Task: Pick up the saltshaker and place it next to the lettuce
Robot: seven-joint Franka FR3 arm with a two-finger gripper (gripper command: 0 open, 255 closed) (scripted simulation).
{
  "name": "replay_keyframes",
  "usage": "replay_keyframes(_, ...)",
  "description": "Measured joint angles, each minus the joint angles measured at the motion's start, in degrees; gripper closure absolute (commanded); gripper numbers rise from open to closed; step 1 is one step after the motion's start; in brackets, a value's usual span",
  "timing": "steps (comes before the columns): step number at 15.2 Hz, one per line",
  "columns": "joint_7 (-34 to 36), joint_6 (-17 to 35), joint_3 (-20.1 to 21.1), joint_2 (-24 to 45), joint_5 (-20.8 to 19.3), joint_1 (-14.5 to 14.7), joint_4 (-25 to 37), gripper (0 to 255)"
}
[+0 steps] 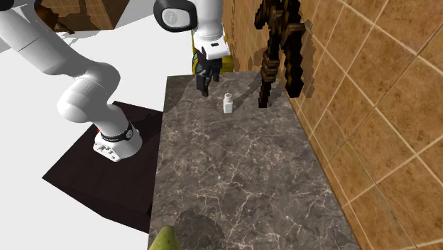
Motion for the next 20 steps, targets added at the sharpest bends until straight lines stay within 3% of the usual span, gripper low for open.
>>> replay_keyframes(9, 8.99, 11.44, 6.93, 15.24, -1.37, 1.62, 4.64, 0)
replay_keyframes(20, 10.21, 17.68, 7.62, 19.07, -2.58, 1.57, 2.16, 0)
